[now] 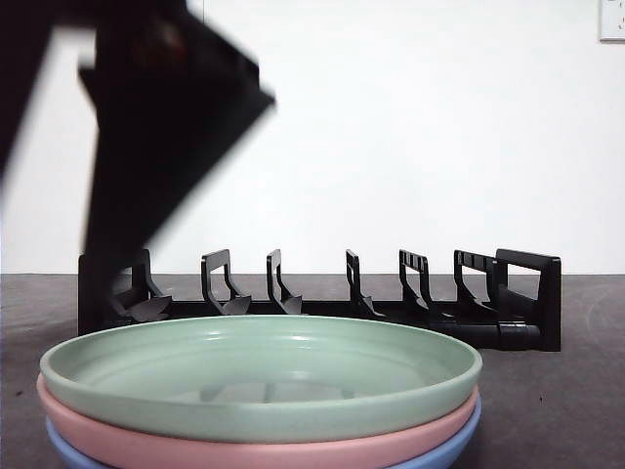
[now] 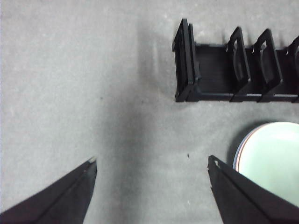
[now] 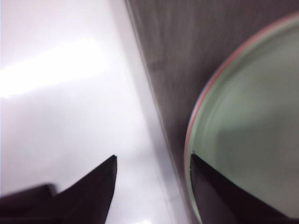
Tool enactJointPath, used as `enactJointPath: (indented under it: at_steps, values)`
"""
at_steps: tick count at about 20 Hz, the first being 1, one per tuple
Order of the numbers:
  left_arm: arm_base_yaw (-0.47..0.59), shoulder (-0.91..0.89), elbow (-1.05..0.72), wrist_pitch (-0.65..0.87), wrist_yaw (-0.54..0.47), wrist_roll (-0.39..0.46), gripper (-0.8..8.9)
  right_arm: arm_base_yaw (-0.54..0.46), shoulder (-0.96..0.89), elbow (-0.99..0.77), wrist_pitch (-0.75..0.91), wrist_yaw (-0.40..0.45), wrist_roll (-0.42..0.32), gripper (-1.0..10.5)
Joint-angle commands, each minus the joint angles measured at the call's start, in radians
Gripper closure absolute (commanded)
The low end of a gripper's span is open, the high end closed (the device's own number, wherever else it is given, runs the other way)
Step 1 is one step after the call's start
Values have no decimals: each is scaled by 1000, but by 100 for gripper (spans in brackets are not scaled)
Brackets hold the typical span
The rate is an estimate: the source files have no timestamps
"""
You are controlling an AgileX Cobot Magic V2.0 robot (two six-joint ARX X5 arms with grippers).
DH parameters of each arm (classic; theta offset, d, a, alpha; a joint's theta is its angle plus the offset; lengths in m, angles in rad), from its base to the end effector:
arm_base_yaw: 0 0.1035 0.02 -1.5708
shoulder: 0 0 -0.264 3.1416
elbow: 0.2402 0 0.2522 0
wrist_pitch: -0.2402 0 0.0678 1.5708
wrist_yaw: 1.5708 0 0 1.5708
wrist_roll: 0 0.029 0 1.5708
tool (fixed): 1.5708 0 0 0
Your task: Place the plate
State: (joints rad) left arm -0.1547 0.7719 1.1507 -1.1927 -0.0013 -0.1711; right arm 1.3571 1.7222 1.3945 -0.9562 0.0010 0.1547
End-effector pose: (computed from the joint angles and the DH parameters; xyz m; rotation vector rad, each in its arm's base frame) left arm 0.1015 -0.0158 0.3636 -0.0978 0.8218 -0.0749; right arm 0.0718 0.3307 0.2496 -0.7420 1.1431 1.0557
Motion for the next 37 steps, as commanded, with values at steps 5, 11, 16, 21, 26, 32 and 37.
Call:
enactJointPath:
  at_steps: [5,11,16,21,26,32,37]
  values:
    - [-1,6,13,34,-1,13,435,-245,-216,32,26,134,4,696]
    - [-1,6,13,72,-1,5,435,-697,-320,31,35,90,-118,696]
    - [-1,5,13,74,-2,6,435,-1053,-325,31,51,-117,-183,696]
    - [-1,5,13,65,-2,6,480,-1233,-325,31,11,-210,-195,762]
    - [-1,5,14,76,-2,27,806,-1247,-325,32,45,-223,-192,925]
    - [-1,4,14,76,-2,28,806,-1248,-327,32,68,-217,-190,925]
    - [2,-19,-26,148,-6,46,806,-1247,-327,32,148,-217,-190,925]
